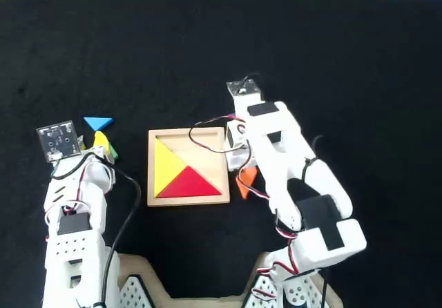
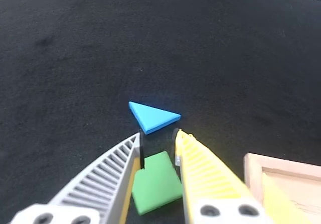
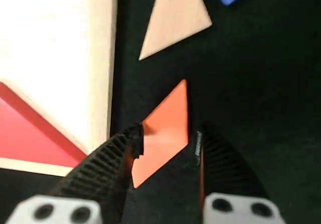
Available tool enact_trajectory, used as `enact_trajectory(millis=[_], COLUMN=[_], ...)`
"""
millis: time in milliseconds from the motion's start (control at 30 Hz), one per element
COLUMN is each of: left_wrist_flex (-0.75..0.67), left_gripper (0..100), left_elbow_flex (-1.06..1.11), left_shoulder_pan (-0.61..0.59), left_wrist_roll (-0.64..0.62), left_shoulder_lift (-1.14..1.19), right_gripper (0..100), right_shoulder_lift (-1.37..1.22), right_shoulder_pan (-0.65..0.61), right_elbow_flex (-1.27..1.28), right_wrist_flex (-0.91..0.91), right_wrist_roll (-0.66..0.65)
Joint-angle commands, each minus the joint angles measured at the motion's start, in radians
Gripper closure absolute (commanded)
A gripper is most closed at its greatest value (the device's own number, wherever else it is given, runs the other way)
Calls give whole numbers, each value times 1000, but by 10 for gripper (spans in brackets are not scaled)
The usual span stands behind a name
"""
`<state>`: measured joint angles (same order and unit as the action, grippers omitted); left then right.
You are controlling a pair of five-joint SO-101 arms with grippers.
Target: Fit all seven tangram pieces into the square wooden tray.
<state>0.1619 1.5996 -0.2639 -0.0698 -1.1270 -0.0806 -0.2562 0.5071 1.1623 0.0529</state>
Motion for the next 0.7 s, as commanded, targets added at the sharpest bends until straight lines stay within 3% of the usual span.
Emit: enact_trajectory(millis=[0, 367, 667], left_wrist_flex=[-26, -26, -25], left_gripper=[877, 877, 877], left_elbow_flex=[-25, -25, -25], left_shoulder_pan=[18, 18, 19], left_wrist_roll=[15, 15, 15], left_shoulder_lift=[-6, -9, -11], right_gripper=[825, 823, 874], right_shoulder_lift=[5, 104, 108], right_shoulder_pan=[40, -37, -2], right_elbow_flex=[-2, -27, -39], right_wrist_flex=[9, 69, 160], right_wrist_roll=[-8, -11, -124])
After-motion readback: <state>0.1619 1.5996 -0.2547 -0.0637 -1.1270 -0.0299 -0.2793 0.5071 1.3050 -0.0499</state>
